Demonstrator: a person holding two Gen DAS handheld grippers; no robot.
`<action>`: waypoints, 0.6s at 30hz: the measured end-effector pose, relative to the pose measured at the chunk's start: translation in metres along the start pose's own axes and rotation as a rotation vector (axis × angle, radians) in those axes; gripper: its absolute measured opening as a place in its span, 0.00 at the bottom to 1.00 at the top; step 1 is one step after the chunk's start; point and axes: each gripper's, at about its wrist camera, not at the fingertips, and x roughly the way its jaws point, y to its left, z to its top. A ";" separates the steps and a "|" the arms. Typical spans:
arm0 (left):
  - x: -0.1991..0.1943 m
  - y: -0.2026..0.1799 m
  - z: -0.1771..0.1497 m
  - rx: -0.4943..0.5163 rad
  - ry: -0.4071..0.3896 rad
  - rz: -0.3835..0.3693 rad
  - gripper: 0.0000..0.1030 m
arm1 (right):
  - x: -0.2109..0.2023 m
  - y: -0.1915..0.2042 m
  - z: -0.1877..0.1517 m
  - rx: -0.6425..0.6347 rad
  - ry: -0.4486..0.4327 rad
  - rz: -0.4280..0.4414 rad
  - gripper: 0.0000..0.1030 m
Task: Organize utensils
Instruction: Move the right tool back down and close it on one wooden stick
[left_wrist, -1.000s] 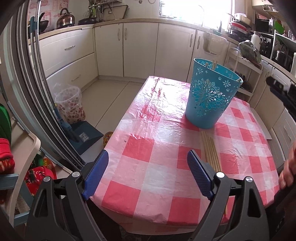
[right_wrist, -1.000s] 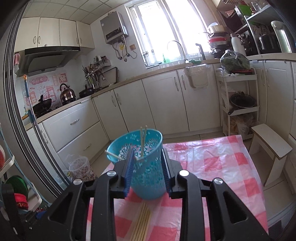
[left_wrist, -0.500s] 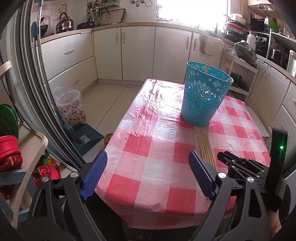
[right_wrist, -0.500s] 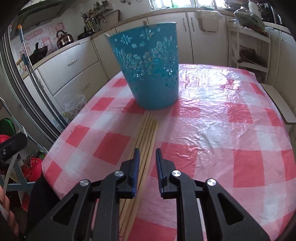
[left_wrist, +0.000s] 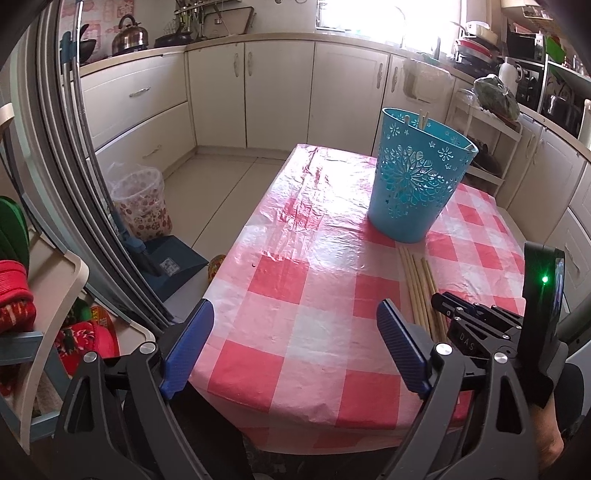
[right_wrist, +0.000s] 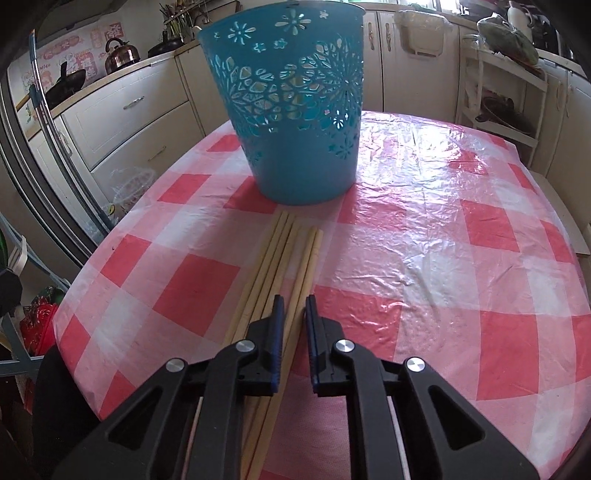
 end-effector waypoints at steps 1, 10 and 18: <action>0.001 -0.002 0.000 0.005 0.000 0.001 0.83 | 0.000 -0.003 0.001 0.011 0.001 0.022 0.12; 0.005 -0.019 -0.003 0.044 0.018 -0.002 0.83 | -0.006 -0.012 0.001 0.033 0.001 0.040 0.12; 0.008 -0.022 -0.002 0.048 0.031 -0.004 0.83 | -0.005 -0.018 0.001 0.071 0.004 0.057 0.12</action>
